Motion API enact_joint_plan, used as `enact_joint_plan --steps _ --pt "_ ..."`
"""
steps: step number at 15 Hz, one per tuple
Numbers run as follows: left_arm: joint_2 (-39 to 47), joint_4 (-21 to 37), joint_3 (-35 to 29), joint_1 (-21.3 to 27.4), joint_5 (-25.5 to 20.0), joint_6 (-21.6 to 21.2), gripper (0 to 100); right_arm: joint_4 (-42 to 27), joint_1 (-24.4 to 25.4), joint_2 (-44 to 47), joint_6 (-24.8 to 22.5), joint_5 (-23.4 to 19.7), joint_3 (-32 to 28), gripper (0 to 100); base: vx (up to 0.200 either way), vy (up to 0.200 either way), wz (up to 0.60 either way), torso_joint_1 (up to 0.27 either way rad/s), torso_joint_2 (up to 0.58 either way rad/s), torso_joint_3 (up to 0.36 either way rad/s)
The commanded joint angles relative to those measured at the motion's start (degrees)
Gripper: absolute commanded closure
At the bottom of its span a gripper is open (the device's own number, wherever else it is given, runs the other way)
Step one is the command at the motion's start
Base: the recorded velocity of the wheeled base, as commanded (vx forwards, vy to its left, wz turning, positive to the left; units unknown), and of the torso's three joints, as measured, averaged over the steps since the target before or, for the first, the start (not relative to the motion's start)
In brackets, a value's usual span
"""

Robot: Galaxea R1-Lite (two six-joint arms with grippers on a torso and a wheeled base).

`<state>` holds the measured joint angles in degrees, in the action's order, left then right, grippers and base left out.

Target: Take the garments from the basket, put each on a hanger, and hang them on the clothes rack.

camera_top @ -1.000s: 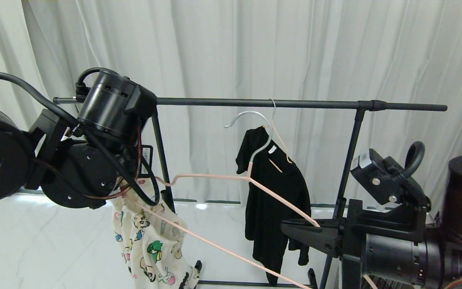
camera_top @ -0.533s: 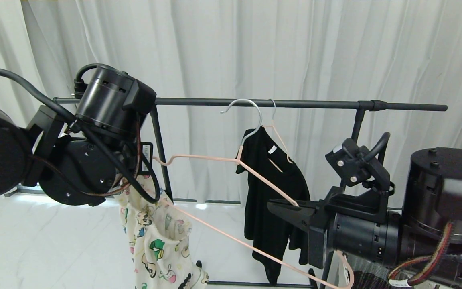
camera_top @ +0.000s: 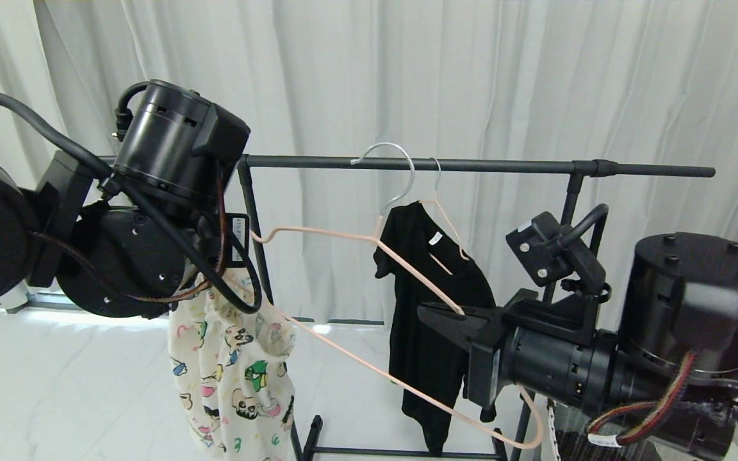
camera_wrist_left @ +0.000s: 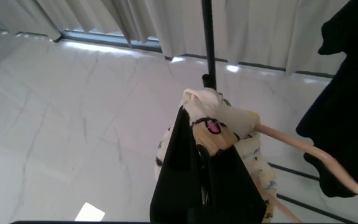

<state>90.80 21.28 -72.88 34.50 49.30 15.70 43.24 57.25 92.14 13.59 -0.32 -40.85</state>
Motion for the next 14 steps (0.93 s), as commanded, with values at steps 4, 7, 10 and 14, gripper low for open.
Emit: enact_joint_plan --steps 4,7,10,14 --pt "-0.27 0.07 -0.86 3.56 0.01 -0.06 100 1.23 4.1 3.31 2.23 1.11 0.07 100 0.0 0.0 0.0 0.0 0.0 0.0" --pt "-0.18 -0.02 -2.36 9.01 0.01 -0.06 100 1.23 4.36 3.93 2.32 1.37 -0.02 100 0.0 0.0 0.0 0.0 0.0 0.0" --pt "0.08 -0.02 -4.91 15.95 -0.08 -0.06 100 4.4 6.12 6.74 2.4 2.43 -0.28 100 0.0 0.0 0.0 0.0 0.0 0.0" --pt "-1.06 0.07 -5.44 21.14 -0.61 -0.14 100 6.42 6.56 8.06 4.86 4.71 -0.72 100 0.0 0.0 0.0 0.0 0.0 0.0"
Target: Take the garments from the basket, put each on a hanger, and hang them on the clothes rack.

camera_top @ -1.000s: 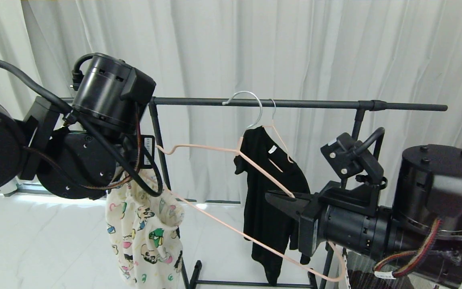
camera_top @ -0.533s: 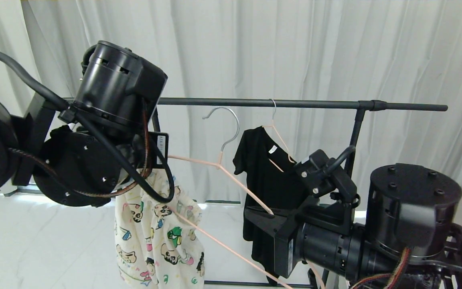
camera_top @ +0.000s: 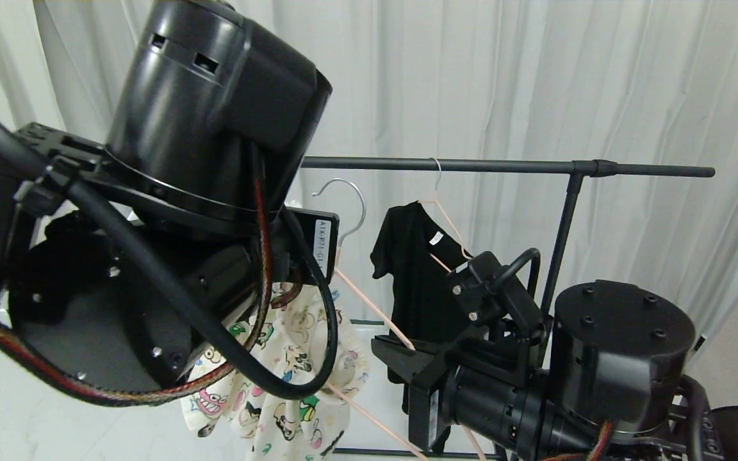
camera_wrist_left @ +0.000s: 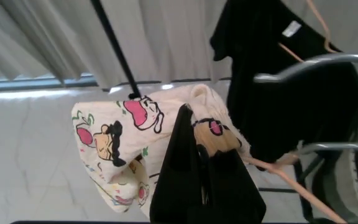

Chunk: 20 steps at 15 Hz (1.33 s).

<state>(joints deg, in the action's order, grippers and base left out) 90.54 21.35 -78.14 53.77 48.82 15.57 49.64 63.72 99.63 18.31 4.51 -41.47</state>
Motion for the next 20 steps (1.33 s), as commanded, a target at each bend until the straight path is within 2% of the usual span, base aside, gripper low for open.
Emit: enact_joint_plan --steps 1,5,6,9,11,12,16,20 --pt "-1.15 0.01 0.09 3.36 -1.71 -0.01 100 0.02 0.09 0.56 0.15 0.59 -0.36 100 0.0 0.0 0.0 0.0 0.0 0.0" --pt "-1.51 0.01 0.45 3.53 -2.68 -0.01 100 0.02 -0.18 -0.41 0.32 2.26 -0.54 100 0.0 0.0 0.0 0.0 0.0 0.0" --pt "-1.95 0.01 0.62 3.18 -2.68 -0.01 0 0.02 -0.7 -1.2 0.59 2.43 -0.28 100 0.0 0.0 0.0 0.0 0.0 0.0" --pt "-2.47 0.01 0.97 -0.77 -2.33 0.17 0 0.02 -2.02 -3.31 1.11 3.66 -0.1 100 0.0 0.0 0.0 0.0 0.0 0.0" --pt "-3.62 0.01 1.59 -1.04 -2.42 0.17 0 0.02 -3.25 -4.18 1.03 3.75 0.16 100 0.0 0.0 0.0 0.0 0.0 0.0" --pt "-4.23 0.01 2.82 -0.34 -2.42 0.25 0 0.02 -3.78 -4.45 1.03 4.19 0.08 100 0.0 0.0 0.0 0.0 0.0 0.0" --pt "-8.1 -0.16 10.11 8.28 -2.59 1.75 0 0.02 -5.98 -6.38 1.03 5.16 0.16 100 0.0 0.0 0.0 0.0 0.0 0.0" --pt "-10.47 -0.25 15.92 8.54 -2.59 2.01 0 0.02 -6.85 -8.49 0.67 5.25 2.01 100 0.0 0.0 0.0 0.0 0.0 0.0"
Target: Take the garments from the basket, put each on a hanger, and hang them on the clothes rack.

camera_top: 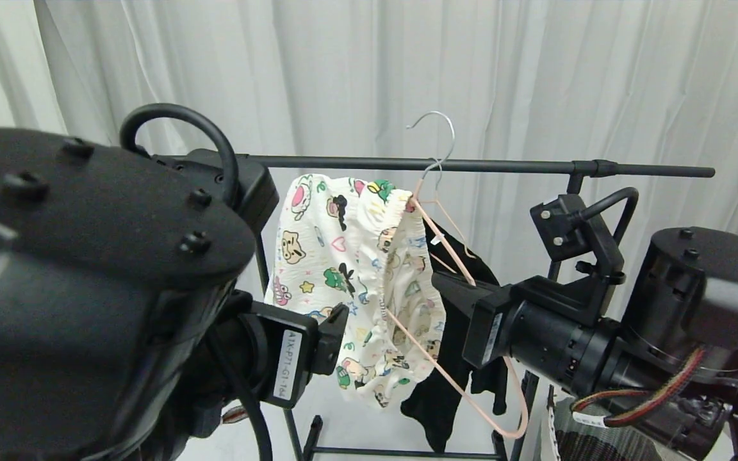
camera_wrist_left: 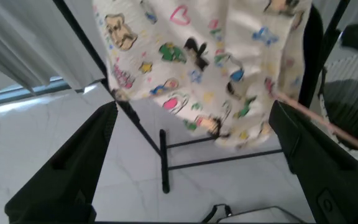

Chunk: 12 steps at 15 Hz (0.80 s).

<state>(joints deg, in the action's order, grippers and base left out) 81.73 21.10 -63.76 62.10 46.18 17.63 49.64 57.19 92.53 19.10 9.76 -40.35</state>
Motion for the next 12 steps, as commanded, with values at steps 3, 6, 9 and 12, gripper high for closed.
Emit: enact_joint_plan --steps 3,6,9,12 --pt "-8.25 0.08 6.19 -0.05 -1.27 -1.02 0 0.11 -0.23 -6.75 -0.91 -0.18 8.36 100 0.0 0.0 0.0 0.0 0.0 0.0" --pt "-16.86 0.08 11.2 -0.05 -11.29 -9.72 0 0.02 3.63 -14.48 -4.34 -0.71 18.03 100 0.0 0.0 0.0 0.0 0.0 0.0" --pt "-23.45 -0.01 15.33 -0.84 -25.88 -20.09 0 0.02 9.87 -17.91 -5.13 -0.36 21.89 100 0.0 0.0 0.0 0.0 0.0 0.0" --pt "-24.6 -2.03 19.46 -2.6 -29.57 -23.78 0 0.02 14.97 -18.08 -8.2 -0.54 24.53 100 0.0 0.0 0.0 0.0 0.0 0.0"
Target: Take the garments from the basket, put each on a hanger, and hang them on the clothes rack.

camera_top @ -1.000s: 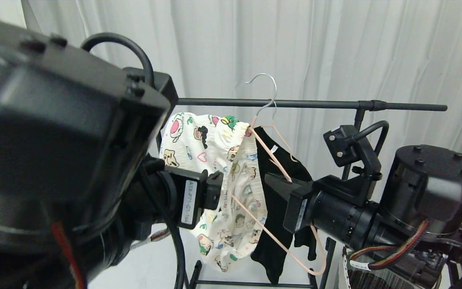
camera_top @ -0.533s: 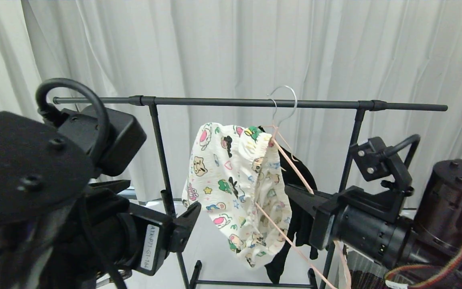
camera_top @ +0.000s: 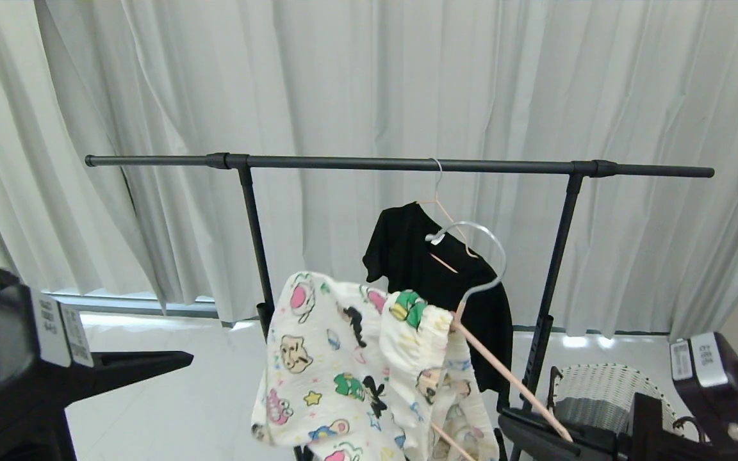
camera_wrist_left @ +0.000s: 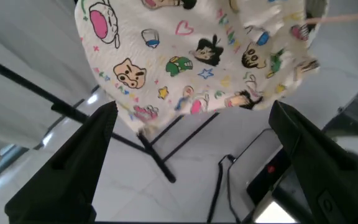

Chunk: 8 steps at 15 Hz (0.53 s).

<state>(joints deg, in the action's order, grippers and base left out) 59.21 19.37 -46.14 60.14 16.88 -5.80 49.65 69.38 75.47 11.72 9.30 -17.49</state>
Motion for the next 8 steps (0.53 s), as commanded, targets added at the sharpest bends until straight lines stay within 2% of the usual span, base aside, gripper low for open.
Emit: enact_joint_plan --steps 1,4,6,7,8 --pt "-2.08 -2.14 2.64 -0.63 -2.03 -0.44 0 0.01 4.72 -1.03 -0.99 0.01 2.73 100 0.0 0.0 0.0 0.0 0.0 0.0" --pt "-2.08 -3.64 3.95 -0.63 -9.24 -4.48 0 0.01 12.1 -0.68 -1.08 0.19 4.57 100 0.0 0.0 0.0 0.0 0.0 0.0" --pt "-1.73 -3.73 5.54 -0.63 -12.84 -7.12 0 0.01 14.47 0.29 -1.08 0.19 4.49 100 0.0 0.0 0.0 0.0 0.0 0.0" --pt "-1.47 -3.81 5.89 -0.63 -13.54 -7.29 0 0.01 15.17 0.55 -1.08 0.19 4.4 100 0.0 0.0 0.0 0.0 0.0 0.0" --pt "-0.59 -5.04 6.33 0.16 -16.18 -7.56 0 0.01 16.93 1.08 -1.17 0.19 4.22 100 0.0 0.0 0.0 0.0 0.0 0.0"
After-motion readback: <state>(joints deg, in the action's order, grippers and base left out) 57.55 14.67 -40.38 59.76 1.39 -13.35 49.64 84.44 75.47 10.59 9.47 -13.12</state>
